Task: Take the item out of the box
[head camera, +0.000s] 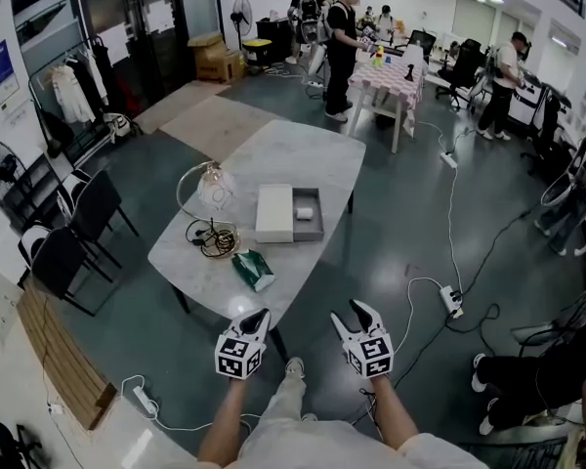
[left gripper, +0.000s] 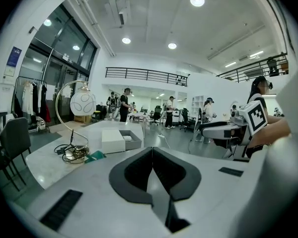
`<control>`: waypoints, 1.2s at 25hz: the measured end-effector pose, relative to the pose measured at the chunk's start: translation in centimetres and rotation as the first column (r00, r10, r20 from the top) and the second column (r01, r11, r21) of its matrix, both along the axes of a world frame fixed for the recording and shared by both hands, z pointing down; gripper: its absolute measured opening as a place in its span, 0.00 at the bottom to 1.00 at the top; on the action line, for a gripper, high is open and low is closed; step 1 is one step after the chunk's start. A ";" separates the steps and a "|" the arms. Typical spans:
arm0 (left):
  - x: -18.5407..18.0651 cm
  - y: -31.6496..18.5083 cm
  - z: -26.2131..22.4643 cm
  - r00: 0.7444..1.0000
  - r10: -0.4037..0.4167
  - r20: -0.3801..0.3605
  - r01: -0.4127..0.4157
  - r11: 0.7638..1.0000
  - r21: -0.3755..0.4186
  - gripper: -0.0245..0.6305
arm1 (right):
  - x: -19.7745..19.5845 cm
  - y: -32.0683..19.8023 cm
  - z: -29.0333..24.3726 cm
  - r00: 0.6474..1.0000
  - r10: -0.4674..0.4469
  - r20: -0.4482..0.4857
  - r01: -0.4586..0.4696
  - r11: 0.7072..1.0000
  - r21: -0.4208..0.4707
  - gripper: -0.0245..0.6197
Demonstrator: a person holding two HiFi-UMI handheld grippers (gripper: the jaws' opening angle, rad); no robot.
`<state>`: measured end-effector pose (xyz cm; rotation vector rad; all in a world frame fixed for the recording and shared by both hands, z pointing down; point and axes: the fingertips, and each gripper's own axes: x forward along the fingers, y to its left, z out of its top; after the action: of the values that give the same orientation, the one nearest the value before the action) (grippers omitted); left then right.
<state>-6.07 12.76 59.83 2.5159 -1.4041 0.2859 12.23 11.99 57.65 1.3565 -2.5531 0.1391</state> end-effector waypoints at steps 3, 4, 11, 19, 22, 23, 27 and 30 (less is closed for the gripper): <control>-0.3 -2.0 0.5 1.000 0.003 -0.004 -0.003 1.000 -0.011 0.06 | -0.4 -1.8 0.4 1.000 -0.004 -0.009 0.004 1.000 -0.007 0.38; -0.3 -2.8 0.7 1.000 0.005 -0.004 -0.005 1.000 -0.013 0.06 | -0.5 -2.4 0.6 1.000 -0.004 -0.011 0.004 1.000 -0.011 0.38; -0.3 -8.7 -0.3 1.000 0.015 -0.020 -0.015 1.000 0.000 0.06 | -0.9 -7.6 0.1 1.000 0.000 -0.026 0.000 1.000 -0.014 0.38; -1.1 -14.7 -0.9 0.999 0.025 -0.034 -0.025 1.000 0.001 0.06 | -1.4 -12.9 -0.9 0.999 0.017 -0.046 -0.017 1.000 -0.012 0.38; -1.2 -16.9 -0.9 0.999 0.028 -0.042 -0.028 1.000 0.004 0.06 | -1.5 -14.7 -1.2 0.998 0.019 -0.056 -0.019 1.000 -0.006 0.38; -1.2 -17.5 -1.0 0.999 0.029 -0.046 -0.029 1.000 0.006 0.06 | -1.6 -15.3 -1.2 0.998 0.020 -0.059 -0.020 1.000 -0.004 0.38; -1.0 -19.8 -1.1 0.998 0.042 -0.055 -0.042 0.999 0.012 0.06 | -1.8 -17.4 -1.3 0.997 0.026 -0.066 -0.027 1.000 -0.006 0.38; -1.1 -21.5 -0.9 0.997 0.047 -0.053 -0.047 0.999 0.008 0.06 | -2.0 -18.9 -1.3 0.997 0.030 -0.068 -0.031 1.000 -0.002 0.38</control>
<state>-7.20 -8.79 58.92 2.5454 -1.3297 0.2208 10.23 -6.95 56.31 1.3754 -2.4765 0.1012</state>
